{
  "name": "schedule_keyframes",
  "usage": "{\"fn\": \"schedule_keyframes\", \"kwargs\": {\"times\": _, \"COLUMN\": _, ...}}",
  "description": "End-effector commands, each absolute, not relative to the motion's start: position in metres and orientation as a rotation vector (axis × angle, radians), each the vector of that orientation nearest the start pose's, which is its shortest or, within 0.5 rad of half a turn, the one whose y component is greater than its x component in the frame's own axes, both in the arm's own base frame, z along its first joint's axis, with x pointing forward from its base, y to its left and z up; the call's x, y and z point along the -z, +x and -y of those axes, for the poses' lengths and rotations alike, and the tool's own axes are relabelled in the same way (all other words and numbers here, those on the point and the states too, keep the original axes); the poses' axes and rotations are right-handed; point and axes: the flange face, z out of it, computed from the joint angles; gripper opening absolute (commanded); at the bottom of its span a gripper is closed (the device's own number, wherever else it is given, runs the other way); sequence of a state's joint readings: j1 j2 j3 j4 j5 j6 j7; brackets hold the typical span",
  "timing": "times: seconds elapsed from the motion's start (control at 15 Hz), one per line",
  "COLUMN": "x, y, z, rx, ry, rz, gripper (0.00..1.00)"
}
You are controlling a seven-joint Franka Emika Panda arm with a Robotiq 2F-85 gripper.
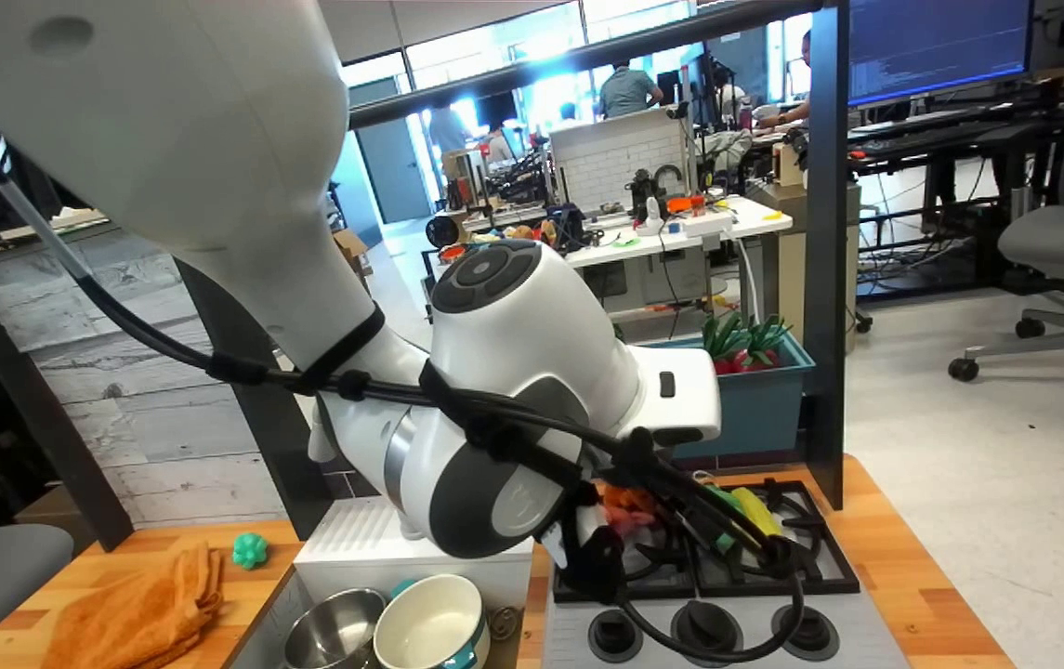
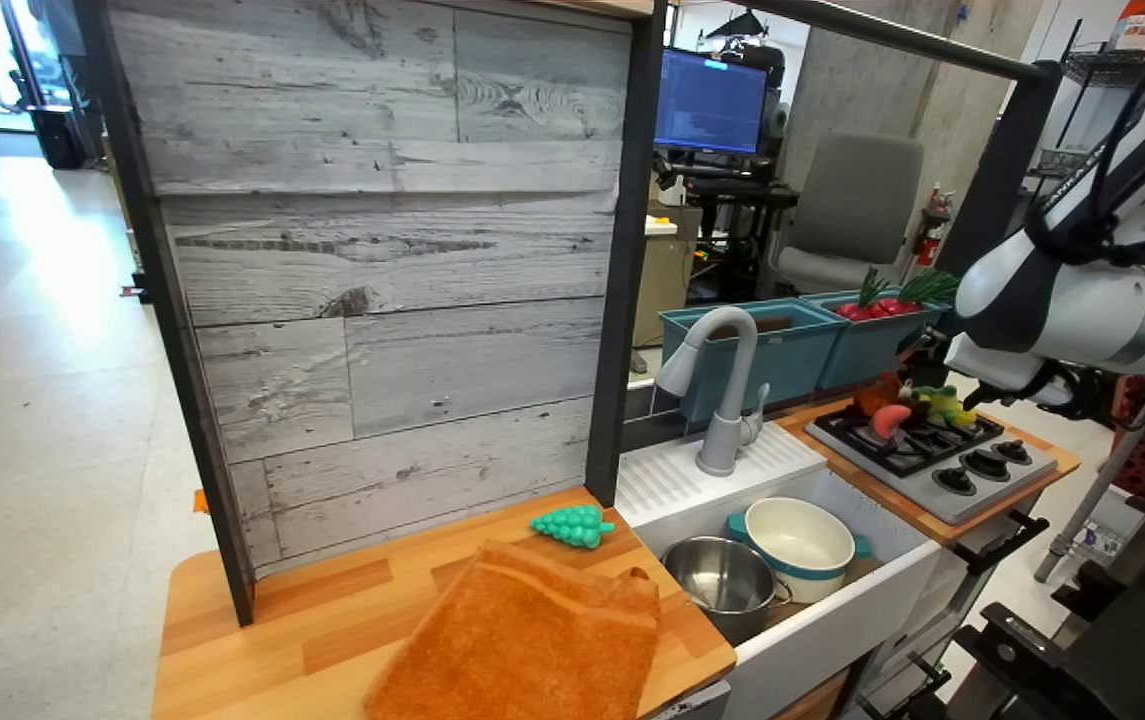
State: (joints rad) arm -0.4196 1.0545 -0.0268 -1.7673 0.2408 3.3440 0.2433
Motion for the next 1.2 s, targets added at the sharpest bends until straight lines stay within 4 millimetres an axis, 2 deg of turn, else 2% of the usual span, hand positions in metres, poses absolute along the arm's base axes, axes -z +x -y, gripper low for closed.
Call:
{"fn": "schedule_keyframes", "kwargs": {"times": 0.0, "x": -0.022, "y": 0.558, "z": 0.301, "rx": 0.562, "ry": -2.900, "rz": -1.235, "gripper": 1.00}}
{"fn": "schedule_keyframes", "kwargs": {"times": 0.33, "x": -0.014, "y": 0.540, "z": 0.321, "rx": 0.190, "ry": -3.073, "rz": -1.060, "gripper": 1.00}}
{"fn": "schedule_keyframes", "kwargs": {"times": 0.4, "x": -0.006, "y": 0.542, "z": 0.320, "rx": 0.294, "ry": -3.010, "rz": -1.138, "gripper": 1.00}}
{"fn": "schedule_keyframes", "kwargs": {"times": 0.6, "x": -0.005, "y": 0.540, "z": 0.322, "rx": 0.275, "ry": -3.015, "rz": -1.137, "gripper": 1.00}}
{"fn": "schedule_keyframes", "kwargs": {"times": 0.73, "x": -0.009, "y": 0.540, "z": 0.326, "rx": 0.238, "ry": -3.057, "rz": -0.883, "gripper": 1.00}}
{"fn": "schedule_keyframes", "kwargs": {"times": 0.87, "x": -0.012, "y": 0.546, "z": 0.329, "rx": 0.256, "ry": -3.017, "rz": -0.758, "gripper": 1.00}}
{"fn": "schedule_keyframes", "kwargs": {"times": 1.07, "x": -0.005, "y": 0.554, "z": 0.318, "rx": 0.203, "ry": -2.899, "rz": -0.655, "gripper": 1.00}}
{"fn": "schedule_keyframes", "kwargs": {"times": 1.13, "x": -0.006, "y": 0.554, "z": 0.305, "rx": 0.097, "ry": -2.868, "rz": -0.678, "gripper": 1.00}}
